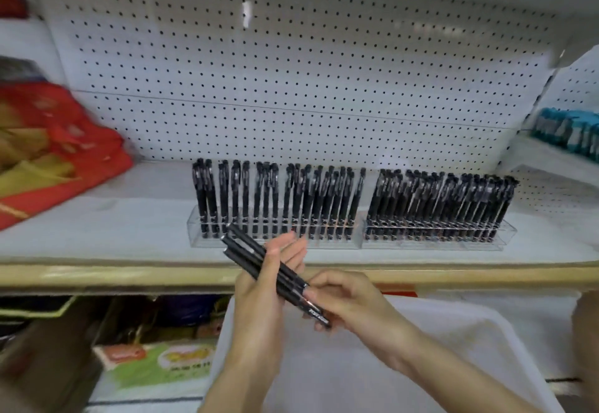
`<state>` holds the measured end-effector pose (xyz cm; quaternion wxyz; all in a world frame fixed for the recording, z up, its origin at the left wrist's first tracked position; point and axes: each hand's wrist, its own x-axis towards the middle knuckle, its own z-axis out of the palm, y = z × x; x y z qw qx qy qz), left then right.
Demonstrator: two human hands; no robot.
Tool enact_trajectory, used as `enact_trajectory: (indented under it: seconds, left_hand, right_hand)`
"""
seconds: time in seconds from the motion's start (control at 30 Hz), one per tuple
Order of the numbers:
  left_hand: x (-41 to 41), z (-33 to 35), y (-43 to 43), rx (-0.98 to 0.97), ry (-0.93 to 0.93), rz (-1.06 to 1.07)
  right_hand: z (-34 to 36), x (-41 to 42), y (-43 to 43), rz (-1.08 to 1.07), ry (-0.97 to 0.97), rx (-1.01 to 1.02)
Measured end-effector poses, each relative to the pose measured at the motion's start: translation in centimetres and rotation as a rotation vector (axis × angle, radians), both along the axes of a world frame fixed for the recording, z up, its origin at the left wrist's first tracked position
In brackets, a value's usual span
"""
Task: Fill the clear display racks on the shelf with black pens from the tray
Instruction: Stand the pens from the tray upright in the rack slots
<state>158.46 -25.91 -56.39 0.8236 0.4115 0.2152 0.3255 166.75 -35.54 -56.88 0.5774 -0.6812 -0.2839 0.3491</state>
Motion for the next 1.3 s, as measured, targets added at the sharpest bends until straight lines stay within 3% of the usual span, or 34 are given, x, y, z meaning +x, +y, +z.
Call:
enact_trajectory:
  seconds: [0.1,0.3,0.5,0.8,0.87,0.93,1.1,1.17,1.3]
  left_hand:
    - [-3.1,-1.4,3.2,-0.036,-0.007,0.019]
    - [-5.6,-2.9,9.2,-0.088,-0.083,0.022]
    - [-7.3,-2.0,12.0,-0.016,-0.103,-0.009]
    - [-6.4,-0.9,13.6,-0.157,-0.131,0.092]
    - [-6.3,-1.5,13.9,-0.140,-0.114,0.116]
    - [-6.4,-2.2,14.4,-0.138,-0.102,0.104]
    - [-6.5,-4.1,16.4,-0.198,-0.078,0.057]
    - [-6.3,-4.2,16.9,-0.181,-0.069,0.053]
    - [-5.6,-3.2,17.4,-0.085,0.031,0.031]
  right_hand:
    - [-0.2,-1.4,3.6,-0.092,-0.045,0.067]
    - [0.4,-2.4,9.0,-0.070,-0.070,0.166]
    - [2.7,-1.2,12.2,-0.052,0.091,0.310]
    - [4.3,-2.4,17.1,-0.131,0.445,0.382]
    - [4.6,-2.6,17.9,-0.167,0.362,0.380]
    - [5.3,-2.4,18.4,-0.174,0.144,0.415]
    - [6.7,-0.2,18.8,-0.208,-0.793,0.436]
    - [6.2,0.6,18.9,-0.167,-0.919,0.389]
    - [6.0,1.4,19.0,-0.145,-0.950,0.378]
